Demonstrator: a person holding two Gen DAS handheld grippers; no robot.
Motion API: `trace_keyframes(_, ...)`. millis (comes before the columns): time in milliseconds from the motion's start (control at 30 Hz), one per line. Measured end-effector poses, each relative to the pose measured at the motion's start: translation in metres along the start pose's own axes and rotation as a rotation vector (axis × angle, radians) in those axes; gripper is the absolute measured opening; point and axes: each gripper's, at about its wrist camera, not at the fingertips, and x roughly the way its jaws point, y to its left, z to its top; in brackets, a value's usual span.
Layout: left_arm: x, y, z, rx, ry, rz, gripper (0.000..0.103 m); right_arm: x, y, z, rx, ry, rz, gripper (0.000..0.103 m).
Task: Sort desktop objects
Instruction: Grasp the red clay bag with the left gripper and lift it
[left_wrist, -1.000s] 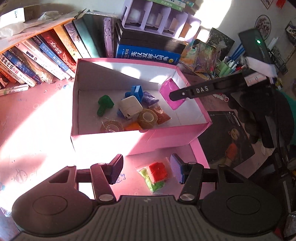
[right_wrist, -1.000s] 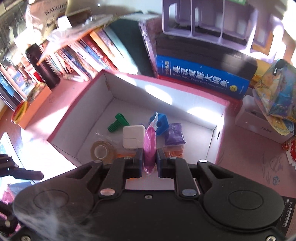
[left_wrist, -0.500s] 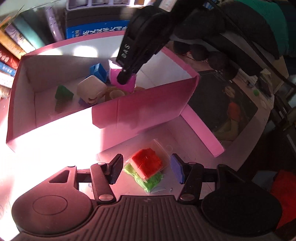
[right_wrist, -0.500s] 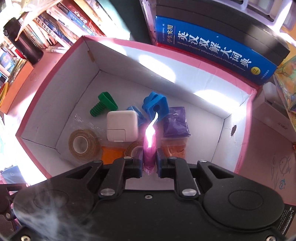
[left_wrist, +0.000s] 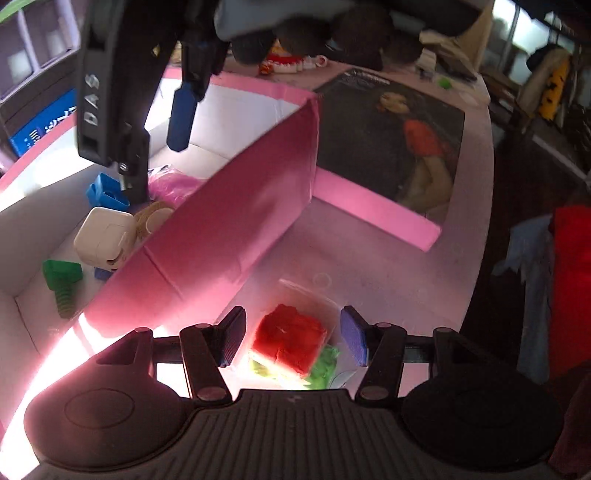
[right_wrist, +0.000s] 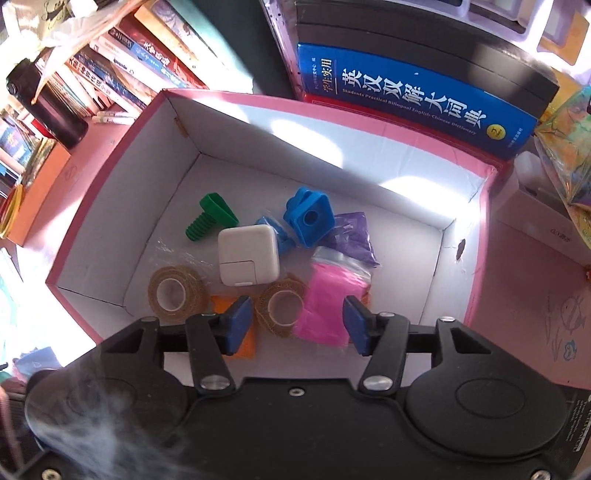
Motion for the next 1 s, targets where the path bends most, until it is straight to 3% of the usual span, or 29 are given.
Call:
trace_keyframes(533, 0.010, 0.008, -0.002, 0.061, 0.044, -0.043, 0.055, -0.074, -0.005, -0.029, 0.135, -0.149, 0.074, 0.057)
trace_keyframes(667, 0.008, 0.010, -0.002, 0.031, 0.036, -0.063, 0.043, -0.092, 0.000, -0.044, 0.136, -0.165, 0.089, 0.057)
trace_keyframes(1000, -0.015, 0.011, -0.007, -0.071, 0.014, -0.021, 0.040, -0.118, 0.001, -0.085, 0.145, -0.165, 0.080, 0.057)
